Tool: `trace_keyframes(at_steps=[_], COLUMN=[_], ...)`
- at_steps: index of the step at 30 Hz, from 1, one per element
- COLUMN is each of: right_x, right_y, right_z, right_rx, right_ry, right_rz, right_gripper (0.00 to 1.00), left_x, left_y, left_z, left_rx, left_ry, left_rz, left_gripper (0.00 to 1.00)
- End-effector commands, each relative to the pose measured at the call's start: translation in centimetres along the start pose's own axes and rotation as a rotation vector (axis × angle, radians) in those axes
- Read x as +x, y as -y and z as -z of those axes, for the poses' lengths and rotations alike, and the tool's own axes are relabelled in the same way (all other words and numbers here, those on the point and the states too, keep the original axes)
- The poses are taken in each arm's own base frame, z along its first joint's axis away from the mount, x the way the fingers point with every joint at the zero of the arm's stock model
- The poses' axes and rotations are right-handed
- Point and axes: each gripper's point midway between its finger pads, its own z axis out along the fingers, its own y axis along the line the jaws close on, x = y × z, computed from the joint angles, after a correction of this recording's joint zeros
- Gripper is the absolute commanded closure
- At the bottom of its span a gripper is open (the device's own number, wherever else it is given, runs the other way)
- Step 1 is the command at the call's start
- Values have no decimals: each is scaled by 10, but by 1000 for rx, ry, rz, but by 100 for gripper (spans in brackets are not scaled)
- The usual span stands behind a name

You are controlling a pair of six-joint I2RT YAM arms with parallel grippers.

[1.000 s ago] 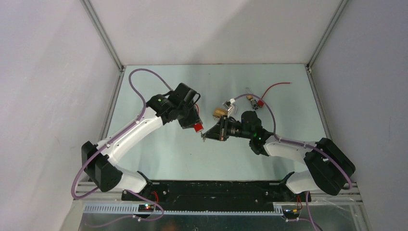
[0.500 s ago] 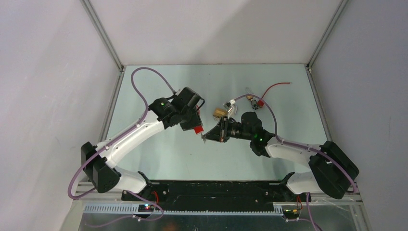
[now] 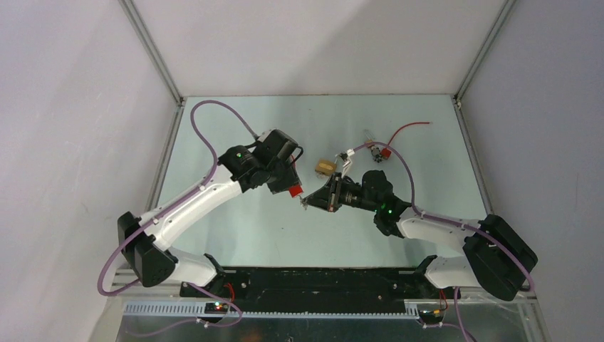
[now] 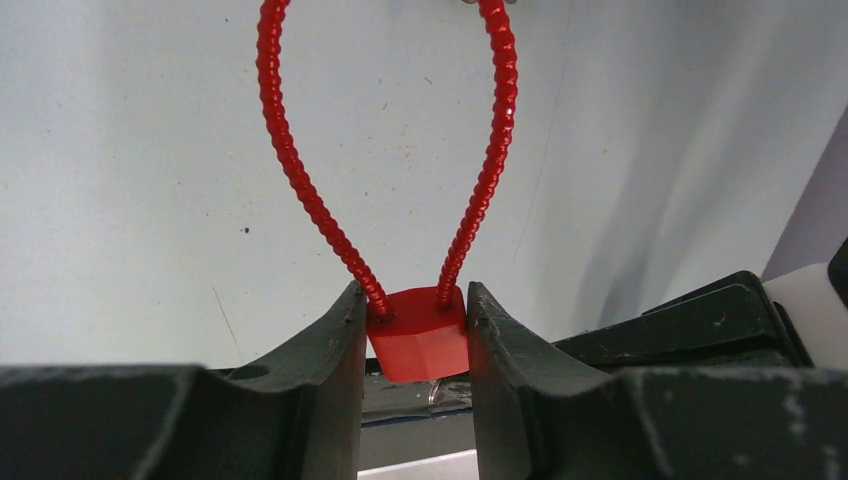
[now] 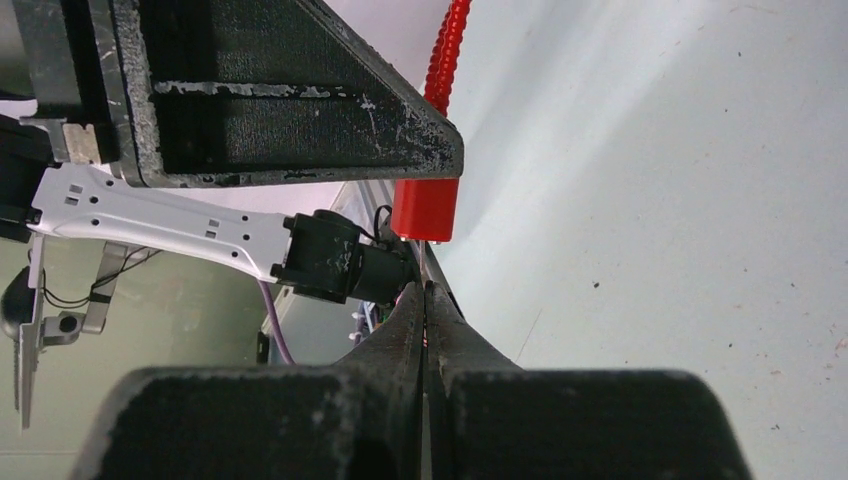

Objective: Unlock with the key

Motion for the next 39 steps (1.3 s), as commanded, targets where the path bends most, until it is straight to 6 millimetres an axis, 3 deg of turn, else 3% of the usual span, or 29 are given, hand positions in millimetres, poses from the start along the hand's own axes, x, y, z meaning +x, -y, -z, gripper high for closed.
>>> trace_keyframes(at_steps=[1, 12, 31, 39], right_x=[-38, -47, -62, -77], right_y=[-22, -35, -47, -35], right_z=[1, 5, 11, 14], right_rx=[-60, -114, -107, -66], right_ry=[172, 238, 302, 327], right_rz=[116, 194, 268, 264], right_gripper=[100, 100, 100, 100], left_x=[9, 16, 38, 39], left_y=[10, 10, 44, 59], left_z=[22, 32, 30, 32], left_rx=[72, 106, 132, 161], left_ry=[-31, -21, -68, -63], left_rz=[68, 154, 72, 40], left_gripper=[100, 100, 100, 100])
